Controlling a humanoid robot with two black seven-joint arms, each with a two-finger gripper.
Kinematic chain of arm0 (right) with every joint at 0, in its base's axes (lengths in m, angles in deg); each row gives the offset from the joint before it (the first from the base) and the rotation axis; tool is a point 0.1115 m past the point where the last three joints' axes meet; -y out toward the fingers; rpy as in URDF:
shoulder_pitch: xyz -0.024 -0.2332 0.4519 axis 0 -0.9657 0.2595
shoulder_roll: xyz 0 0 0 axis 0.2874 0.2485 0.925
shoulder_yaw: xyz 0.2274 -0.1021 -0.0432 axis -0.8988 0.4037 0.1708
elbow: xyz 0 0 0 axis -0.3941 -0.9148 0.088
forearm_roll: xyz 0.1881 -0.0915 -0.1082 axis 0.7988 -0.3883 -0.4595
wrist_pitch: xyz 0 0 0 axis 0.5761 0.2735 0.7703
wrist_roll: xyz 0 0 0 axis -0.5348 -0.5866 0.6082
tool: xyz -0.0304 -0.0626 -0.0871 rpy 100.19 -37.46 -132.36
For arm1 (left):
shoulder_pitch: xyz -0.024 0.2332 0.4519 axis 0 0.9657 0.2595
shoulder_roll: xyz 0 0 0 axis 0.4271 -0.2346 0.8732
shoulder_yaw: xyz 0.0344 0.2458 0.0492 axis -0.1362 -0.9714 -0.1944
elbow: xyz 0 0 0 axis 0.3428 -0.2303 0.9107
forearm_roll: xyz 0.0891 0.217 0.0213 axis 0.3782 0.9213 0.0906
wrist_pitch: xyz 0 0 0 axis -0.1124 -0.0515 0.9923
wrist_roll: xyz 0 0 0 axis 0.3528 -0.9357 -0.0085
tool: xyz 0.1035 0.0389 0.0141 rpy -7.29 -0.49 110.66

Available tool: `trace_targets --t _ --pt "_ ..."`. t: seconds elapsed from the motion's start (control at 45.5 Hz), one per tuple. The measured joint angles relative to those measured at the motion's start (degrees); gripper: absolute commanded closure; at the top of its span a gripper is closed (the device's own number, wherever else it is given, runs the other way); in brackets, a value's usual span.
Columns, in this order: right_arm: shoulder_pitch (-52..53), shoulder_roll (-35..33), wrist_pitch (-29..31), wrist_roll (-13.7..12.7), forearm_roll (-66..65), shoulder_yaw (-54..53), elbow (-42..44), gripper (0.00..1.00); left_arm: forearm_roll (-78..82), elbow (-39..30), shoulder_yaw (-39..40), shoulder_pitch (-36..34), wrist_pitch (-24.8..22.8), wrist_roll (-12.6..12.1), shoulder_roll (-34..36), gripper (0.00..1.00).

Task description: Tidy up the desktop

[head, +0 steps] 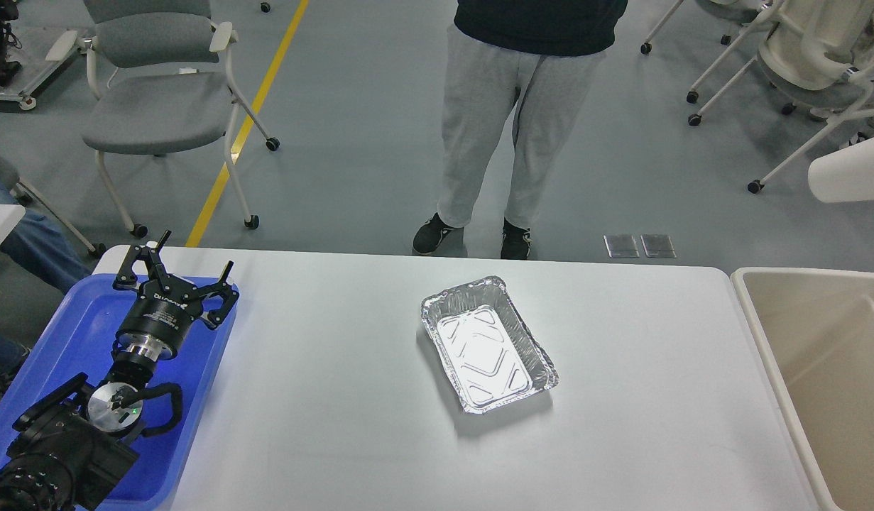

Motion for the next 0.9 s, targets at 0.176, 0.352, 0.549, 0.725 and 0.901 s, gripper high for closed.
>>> trace_targets --t 0.176,0.352,0.549,0.725,0.901 --pt "-0.6 1.7 -13.6 -0.1 6.0 1.7 5.1 1.00 0.0 0.0 0.0 0.0 0.0 0.0 0.0 0.00" --pt "-2.6 6.3 -26.5 -0.1 15.9 3.6 12.9 1.00 0.0 0.0 0.0 0.0 0.0 0.0 0.0 0.00" --pt "-7.1 15.2 -35.9 -0.4 29.0 4.8 26.8 1.00 0.0 0.0 0.0 0.0 0.0 0.0 0.0 0.00" --pt "-11.3 26.1 -39.1 -0.7 37.0 4.9 43.1 1.00 0.0 0.0 0.0 0.0 0.0 0.0 0.0 0.00" --pt "-15.6 37.0 -40.3 -0.8 43.1 4.2 57.6 1.00 0.0 0.0 0.0 0.0 0.0 0.0 0.0 0.00"
